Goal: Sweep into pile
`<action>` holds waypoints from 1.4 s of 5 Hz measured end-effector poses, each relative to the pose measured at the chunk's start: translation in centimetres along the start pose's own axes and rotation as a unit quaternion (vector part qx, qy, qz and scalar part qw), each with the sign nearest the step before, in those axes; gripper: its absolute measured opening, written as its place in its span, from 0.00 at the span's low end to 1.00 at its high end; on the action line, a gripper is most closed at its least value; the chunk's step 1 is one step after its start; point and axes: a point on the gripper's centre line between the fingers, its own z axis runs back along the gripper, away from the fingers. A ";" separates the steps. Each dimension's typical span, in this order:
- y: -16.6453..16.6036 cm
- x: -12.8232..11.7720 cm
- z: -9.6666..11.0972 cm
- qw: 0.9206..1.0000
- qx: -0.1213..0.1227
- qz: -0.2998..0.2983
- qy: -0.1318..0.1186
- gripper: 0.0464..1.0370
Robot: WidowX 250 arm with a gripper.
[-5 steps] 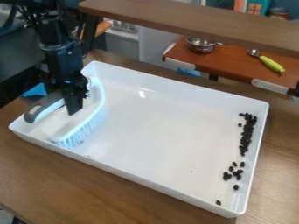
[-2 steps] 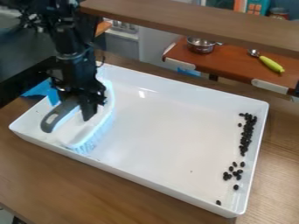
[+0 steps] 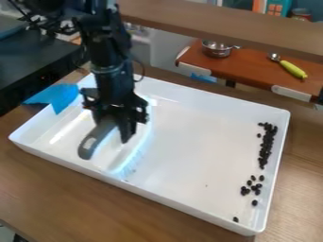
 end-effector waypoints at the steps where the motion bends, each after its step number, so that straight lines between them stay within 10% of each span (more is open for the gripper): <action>1: -2.4 -0.2 -0.1 1.000 -0.017 0.014 0.010 0.45; 7: -12.9 0.4 -1.8 0.996 -0.075 0.050 -0.022 0.45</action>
